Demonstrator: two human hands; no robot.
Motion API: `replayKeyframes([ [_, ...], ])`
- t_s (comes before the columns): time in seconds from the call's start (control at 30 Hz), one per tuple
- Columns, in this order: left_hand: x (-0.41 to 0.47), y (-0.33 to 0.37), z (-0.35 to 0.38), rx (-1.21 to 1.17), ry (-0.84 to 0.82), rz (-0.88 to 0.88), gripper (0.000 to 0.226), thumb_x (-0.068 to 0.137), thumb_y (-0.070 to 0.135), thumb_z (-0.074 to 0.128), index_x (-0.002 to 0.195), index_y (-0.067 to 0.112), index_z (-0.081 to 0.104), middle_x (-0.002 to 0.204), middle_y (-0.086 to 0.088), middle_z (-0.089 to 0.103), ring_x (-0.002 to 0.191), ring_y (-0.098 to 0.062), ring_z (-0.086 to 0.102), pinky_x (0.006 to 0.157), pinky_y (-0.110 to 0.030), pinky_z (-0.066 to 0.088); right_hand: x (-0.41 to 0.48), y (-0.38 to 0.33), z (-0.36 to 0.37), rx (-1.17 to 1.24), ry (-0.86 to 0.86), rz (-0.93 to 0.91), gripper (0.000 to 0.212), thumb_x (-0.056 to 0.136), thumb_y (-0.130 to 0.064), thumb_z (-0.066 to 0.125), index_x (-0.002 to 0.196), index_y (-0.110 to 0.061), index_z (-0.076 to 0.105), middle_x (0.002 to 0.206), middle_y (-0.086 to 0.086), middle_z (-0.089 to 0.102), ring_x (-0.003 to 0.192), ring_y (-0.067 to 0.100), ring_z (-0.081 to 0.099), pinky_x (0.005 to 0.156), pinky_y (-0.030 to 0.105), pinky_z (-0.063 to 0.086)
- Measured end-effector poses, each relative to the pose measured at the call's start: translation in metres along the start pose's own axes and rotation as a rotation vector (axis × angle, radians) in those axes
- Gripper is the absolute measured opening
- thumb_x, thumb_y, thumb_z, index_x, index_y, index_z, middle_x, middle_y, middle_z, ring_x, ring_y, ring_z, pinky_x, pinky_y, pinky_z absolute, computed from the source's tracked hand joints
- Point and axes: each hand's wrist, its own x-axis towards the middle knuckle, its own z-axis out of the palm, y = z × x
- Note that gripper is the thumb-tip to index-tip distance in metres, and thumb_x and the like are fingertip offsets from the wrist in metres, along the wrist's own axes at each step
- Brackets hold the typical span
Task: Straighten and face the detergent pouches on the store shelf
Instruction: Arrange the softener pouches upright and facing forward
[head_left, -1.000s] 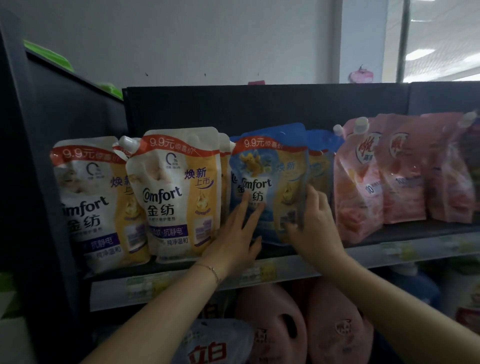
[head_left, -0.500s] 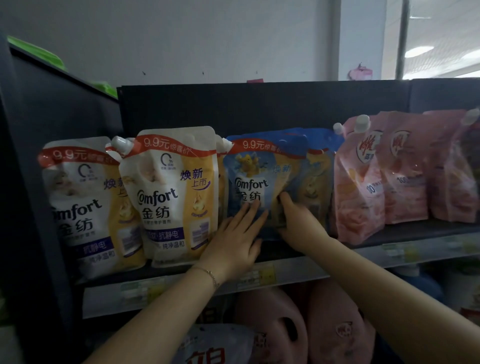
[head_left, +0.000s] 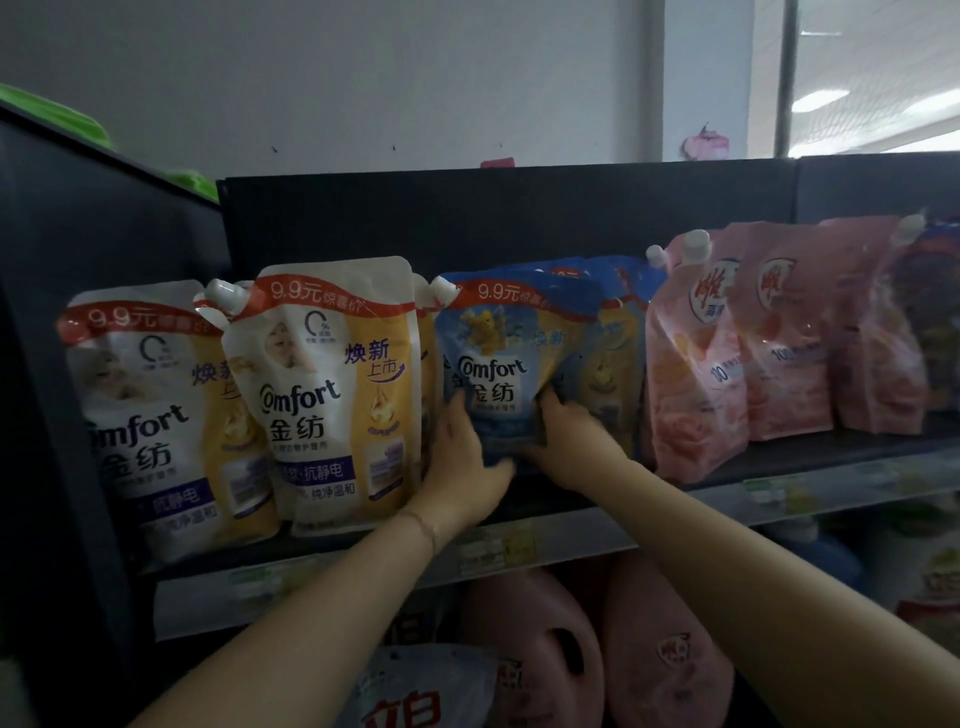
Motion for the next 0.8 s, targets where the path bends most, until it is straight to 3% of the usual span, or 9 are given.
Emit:
replayKeyframes([
  [0.07,0.004,0.009,0.002,-0.209,0.036,-0.137,0.077,0.086,0.010,0.066,0.145,0.013,0.016,0.144,-0.004,0.035,0.134,-0.019,0.035,0.102,-0.018,0.027,0.000,0.000,-0.002,0.025,0.009,0.009,0.077,0.087,-0.039,0.067,0.145,-0.014,0.024,0.129,0.014,0.054,0.109,0.033,0.058,0.089,0.044,0.052],
  [0.17,0.014,0.017,0.004,-0.360,0.043,-0.285,0.074,0.091,0.009,0.061,0.146,0.010,0.012,0.148,-0.008,0.034,0.135,-0.021,0.035,0.094,-0.017,0.026,0.001,0.002,-0.006,0.043,-0.023,0.019,0.075,0.088,-0.036,0.067,0.145,-0.015,0.022,0.126,0.015,0.056,0.104,0.034,0.060,0.083,0.043,0.054],
  [0.23,0.019,0.020,0.006,-0.393,0.058,-0.315,0.076,0.091,0.011,0.063,0.146,0.009,0.011,0.148,-0.008,0.032,0.135,-0.022,0.034,0.096,-0.018,0.028,0.000,0.007,-0.007,0.078,-0.043,0.004,0.075,0.089,-0.035,0.066,0.146,-0.016,0.019,0.127,0.015,0.055,0.103,0.033,0.060,0.080,0.040,0.053],
  [0.33,0.019,0.017,0.009,-0.335,0.077,-0.294,0.078,0.087,0.014,0.069,0.143,0.010,0.016,0.146,-0.008,0.034,0.133,-0.022,0.037,0.106,-0.026,0.031,-0.004,0.013,-0.013,0.142,-0.072,-0.043,0.081,0.090,-0.031,0.066,0.150,-0.017,0.015,0.139,0.013,0.049,0.116,0.031,0.055,0.089,0.035,0.049],
  [0.43,0.013,0.012,0.006,-0.239,0.123,-0.249,0.077,0.085,0.019,0.071,0.142,0.009,0.019,0.145,-0.006,0.035,0.133,-0.021,0.037,0.104,-0.023,0.031,-0.008,0.013,-0.017,0.208,-0.113,-0.091,0.087,0.088,-0.034,0.068,0.153,-0.020,0.012,0.149,0.007,0.039,0.130,0.028,0.044,0.102,0.034,0.040],
  [0.57,0.005,0.012,0.004,-0.116,0.233,-0.136,0.082,0.083,0.012,0.071,0.143,0.009,0.016,0.146,-0.006,0.030,0.137,-0.021,0.033,0.112,-0.036,0.035,-0.008,0.000,-0.011,0.195,-0.146,-0.101,0.089,0.089,-0.039,0.065,0.154,-0.022,0.006,0.146,0.008,0.044,0.123,0.029,0.051,0.098,0.036,0.045],
  [0.63,0.000,0.014,0.007,0.003,0.248,0.000,0.096,0.081,0.009,0.070,0.149,0.015,0.003,0.152,-0.006,0.019,0.142,-0.021,0.023,0.115,-0.039,0.031,-0.005,-0.006,-0.007,0.172,-0.158,-0.077,0.085,0.092,-0.035,0.062,0.153,-0.022,0.005,0.140,0.010,0.049,0.114,0.029,0.057,0.091,0.039,0.051],
  [0.7,-0.003,0.017,0.010,0.254,0.202,0.106,0.103,0.085,0.015,0.065,0.150,0.023,-0.014,0.158,-0.004,-0.010,0.147,-0.024,-0.001,0.118,-0.038,0.017,-0.004,-0.009,-0.002,0.111,-0.151,-0.084,0.078,0.096,-0.027,0.057,0.153,-0.019,0.005,0.128,0.013,0.057,0.096,0.027,0.062,0.074,0.036,0.053],
  [0.8,0.005,0.020,0.008,0.571,0.187,0.244,0.104,0.091,0.015,0.058,0.144,0.026,-0.031,0.150,-0.003,-0.040,0.142,-0.024,-0.030,0.117,-0.041,-0.003,-0.005,-0.010,0.002,0.062,-0.114,-0.124,0.070,0.097,-0.021,0.053,0.151,-0.012,0.009,0.108,0.014,0.062,0.066,0.016,0.054,0.050,0.025,0.039],
])
